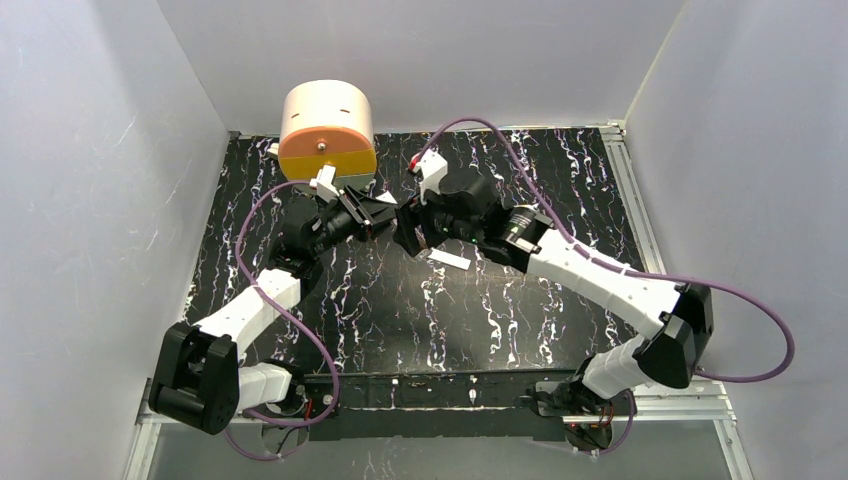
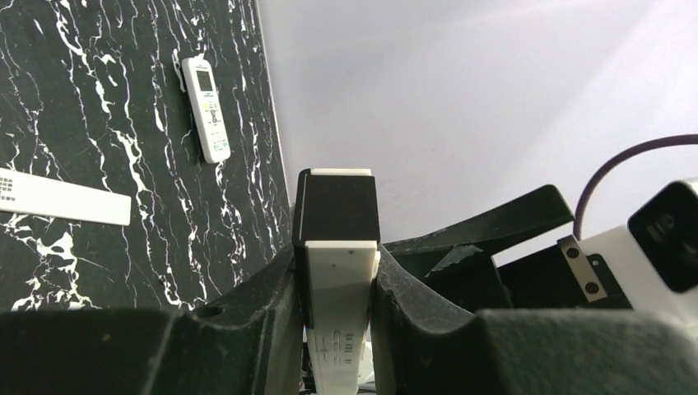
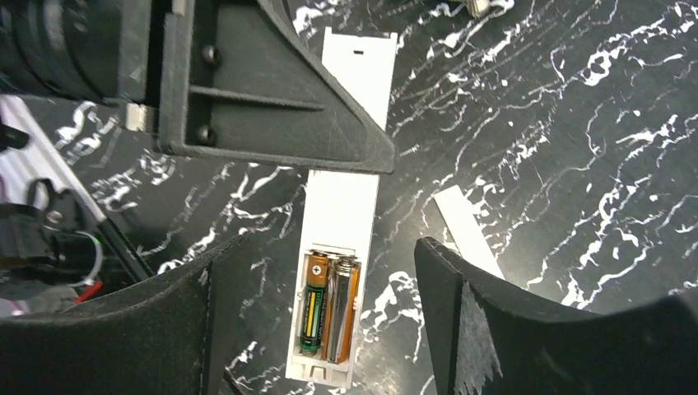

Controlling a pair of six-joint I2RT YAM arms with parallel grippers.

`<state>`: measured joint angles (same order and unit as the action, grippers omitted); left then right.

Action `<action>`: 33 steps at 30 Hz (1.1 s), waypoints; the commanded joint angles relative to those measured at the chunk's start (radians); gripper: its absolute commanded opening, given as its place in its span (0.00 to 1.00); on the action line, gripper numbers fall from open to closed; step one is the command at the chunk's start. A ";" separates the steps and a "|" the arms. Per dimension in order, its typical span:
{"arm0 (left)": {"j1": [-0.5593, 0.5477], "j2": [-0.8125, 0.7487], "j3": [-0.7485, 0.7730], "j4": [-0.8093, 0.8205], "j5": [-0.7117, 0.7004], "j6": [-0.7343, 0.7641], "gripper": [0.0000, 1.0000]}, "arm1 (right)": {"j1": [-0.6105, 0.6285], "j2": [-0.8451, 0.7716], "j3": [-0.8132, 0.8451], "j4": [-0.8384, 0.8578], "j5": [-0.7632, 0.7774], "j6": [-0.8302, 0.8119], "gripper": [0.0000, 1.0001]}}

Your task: Load the batteries into the remote control

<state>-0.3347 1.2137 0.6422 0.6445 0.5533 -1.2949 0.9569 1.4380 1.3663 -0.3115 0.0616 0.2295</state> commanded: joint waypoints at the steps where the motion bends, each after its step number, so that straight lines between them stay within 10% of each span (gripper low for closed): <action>1: 0.007 -0.044 0.044 -0.020 0.002 0.029 0.00 | 0.031 0.031 0.080 -0.082 0.109 -0.106 0.78; 12: 0.007 -0.060 0.036 -0.045 0.004 0.038 0.02 | 0.056 0.096 0.105 -0.053 0.128 -0.116 0.40; 22: 0.019 -0.148 0.024 -0.311 -0.088 0.153 0.74 | 0.056 0.106 0.063 -0.080 0.098 -0.192 0.18; 33: 0.077 -0.300 0.189 -0.946 -0.586 0.460 0.89 | 0.056 0.097 -0.138 -0.139 -0.128 -0.357 0.14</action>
<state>-0.2661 0.9565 0.7403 -0.0830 0.1745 -0.9985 1.0100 1.5471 1.2778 -0.4316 0.0372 -0.0162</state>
